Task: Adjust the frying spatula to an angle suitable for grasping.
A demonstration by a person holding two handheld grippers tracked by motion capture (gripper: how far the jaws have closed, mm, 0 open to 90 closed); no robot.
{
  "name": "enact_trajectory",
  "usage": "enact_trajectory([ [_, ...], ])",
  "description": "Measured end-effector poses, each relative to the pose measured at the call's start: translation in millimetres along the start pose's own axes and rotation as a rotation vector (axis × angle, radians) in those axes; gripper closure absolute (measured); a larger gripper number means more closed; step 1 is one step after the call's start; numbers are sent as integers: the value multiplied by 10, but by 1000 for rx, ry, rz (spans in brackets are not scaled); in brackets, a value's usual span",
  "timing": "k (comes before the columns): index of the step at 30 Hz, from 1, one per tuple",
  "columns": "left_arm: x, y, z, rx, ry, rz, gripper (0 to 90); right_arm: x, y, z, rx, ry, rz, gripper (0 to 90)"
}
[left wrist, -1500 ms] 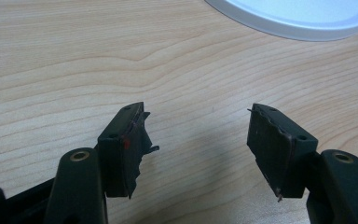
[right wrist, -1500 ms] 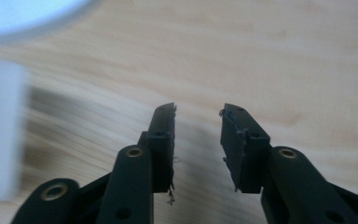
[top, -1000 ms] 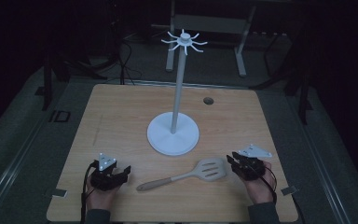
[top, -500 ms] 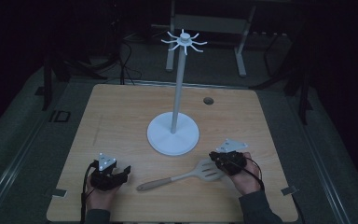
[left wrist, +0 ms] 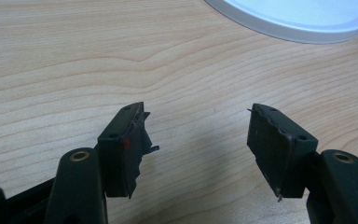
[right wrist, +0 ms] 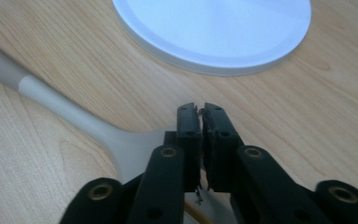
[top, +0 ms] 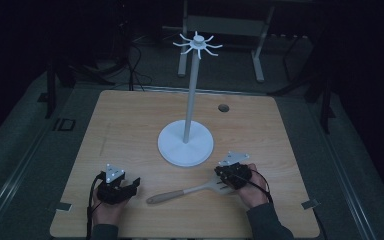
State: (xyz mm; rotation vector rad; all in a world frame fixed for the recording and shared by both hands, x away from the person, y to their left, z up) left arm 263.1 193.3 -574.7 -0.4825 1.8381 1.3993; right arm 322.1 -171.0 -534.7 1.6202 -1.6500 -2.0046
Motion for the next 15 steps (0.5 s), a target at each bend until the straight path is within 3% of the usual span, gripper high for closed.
enact_trajectory([
  [8,1,-4,-3,2,0,1,376,73,-7,23,-6,26,30,898],
  [15,1,-9,-3,1,-3,5,376,160,24,0,-8,10,32,899],
])
Point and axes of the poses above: each handheld gripper's, and its own axes: y roughly backward along the jaws, x roughly out of its underside, z roughly to its left, the point moved 2 cm from there along -y, roughly forward along the jaws, and after that the axes turned 2 degrees about x, right-handed, at the moved point
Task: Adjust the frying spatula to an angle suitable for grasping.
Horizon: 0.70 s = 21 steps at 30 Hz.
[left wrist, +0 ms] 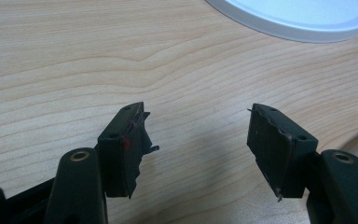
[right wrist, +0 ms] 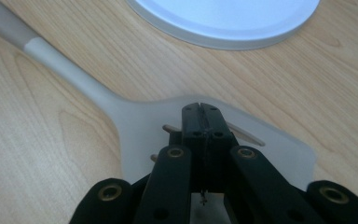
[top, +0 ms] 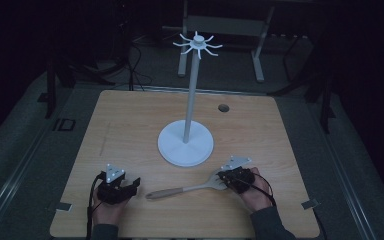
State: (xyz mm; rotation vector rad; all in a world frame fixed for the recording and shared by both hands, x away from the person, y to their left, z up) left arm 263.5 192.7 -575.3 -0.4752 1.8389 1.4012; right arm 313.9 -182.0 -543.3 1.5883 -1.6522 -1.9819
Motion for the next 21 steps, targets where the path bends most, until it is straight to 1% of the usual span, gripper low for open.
enact_trajectory([
  [7,0,1,2,0,2,-1,376,76,41,-14,0,-13,13,899],
  [11,1,-2,-1,0,2,-1,376,141,62,7,0,-24,30,899],
  [14,1,-1,1,0,3,0,376,176,76,22,-4,-35,31,899],
  [21,1,0,4,0,2,0,376,238,78,82,-5,-34,60,899],
])
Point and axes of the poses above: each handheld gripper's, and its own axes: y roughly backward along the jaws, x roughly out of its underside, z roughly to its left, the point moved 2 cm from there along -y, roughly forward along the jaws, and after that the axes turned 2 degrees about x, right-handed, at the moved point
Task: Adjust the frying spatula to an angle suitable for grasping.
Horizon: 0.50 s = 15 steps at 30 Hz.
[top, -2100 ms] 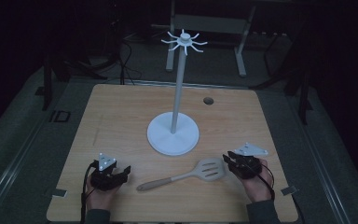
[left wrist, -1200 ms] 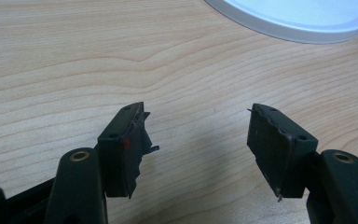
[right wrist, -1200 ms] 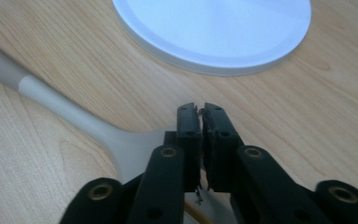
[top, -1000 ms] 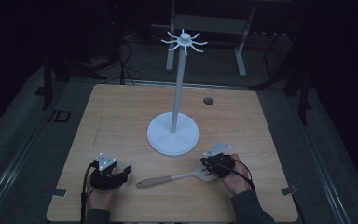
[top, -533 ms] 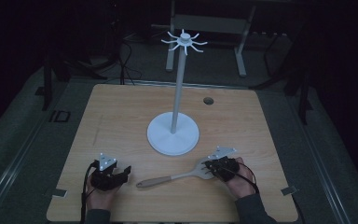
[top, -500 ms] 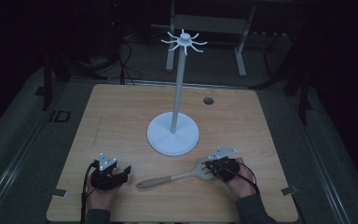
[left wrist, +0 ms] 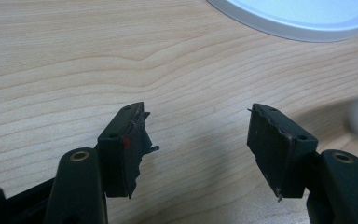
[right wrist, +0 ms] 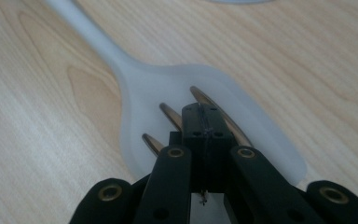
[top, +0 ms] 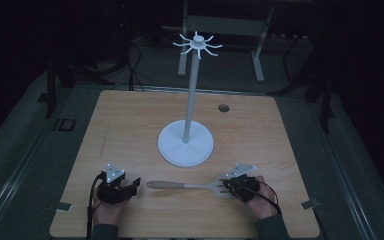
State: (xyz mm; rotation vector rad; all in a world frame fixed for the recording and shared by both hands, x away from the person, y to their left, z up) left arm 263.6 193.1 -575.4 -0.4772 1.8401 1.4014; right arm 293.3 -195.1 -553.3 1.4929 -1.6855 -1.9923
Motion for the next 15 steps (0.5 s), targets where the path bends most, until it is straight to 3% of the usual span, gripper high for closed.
enact_trajectory([
  [15,0,4,1,0,-2,-1,376,103,117,258,-57,35,29,896],
])
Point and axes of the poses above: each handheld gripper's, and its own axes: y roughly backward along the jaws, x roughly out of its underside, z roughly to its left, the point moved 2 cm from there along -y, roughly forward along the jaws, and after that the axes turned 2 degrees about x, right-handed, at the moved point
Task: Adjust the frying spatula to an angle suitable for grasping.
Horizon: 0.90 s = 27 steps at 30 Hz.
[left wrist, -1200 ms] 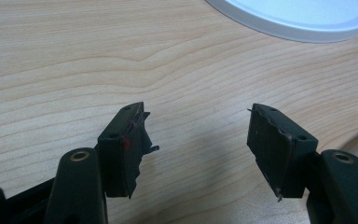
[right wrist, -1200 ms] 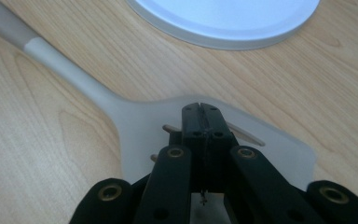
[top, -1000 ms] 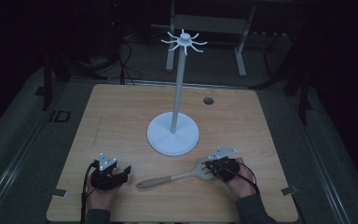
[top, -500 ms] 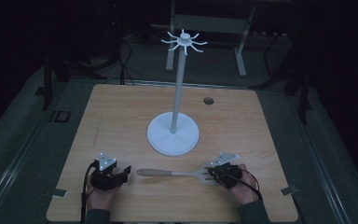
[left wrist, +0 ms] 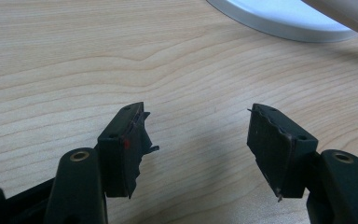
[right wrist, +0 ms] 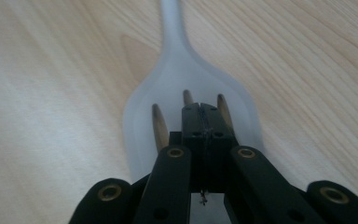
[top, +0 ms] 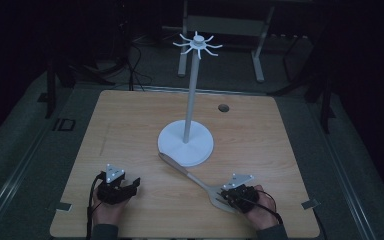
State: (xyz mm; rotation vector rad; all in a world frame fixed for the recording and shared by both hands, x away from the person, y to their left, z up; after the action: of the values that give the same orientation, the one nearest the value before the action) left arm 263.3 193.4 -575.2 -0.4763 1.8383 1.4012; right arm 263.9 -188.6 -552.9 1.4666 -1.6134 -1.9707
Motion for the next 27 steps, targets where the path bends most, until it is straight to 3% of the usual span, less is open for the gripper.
enact_trajectory([
  [7,0,-1,-1,0,0,1,375,-33,51,125,-27,18,-6,888],
  [17,0,-1,1,0,1,0,375,-146,39,111,-26,-2,-22,830],
  [23,0,-2,0,0,0,1,375,-310,12,63,-21,-11,-30,781],
  [24,-1,0,2,0,2,1,375,-448,-6,22,-9,-8,-37,758],
  [27,-1,0,2,0,4,-1,375,-522,-20,0,-4,-2,-36,748],
])
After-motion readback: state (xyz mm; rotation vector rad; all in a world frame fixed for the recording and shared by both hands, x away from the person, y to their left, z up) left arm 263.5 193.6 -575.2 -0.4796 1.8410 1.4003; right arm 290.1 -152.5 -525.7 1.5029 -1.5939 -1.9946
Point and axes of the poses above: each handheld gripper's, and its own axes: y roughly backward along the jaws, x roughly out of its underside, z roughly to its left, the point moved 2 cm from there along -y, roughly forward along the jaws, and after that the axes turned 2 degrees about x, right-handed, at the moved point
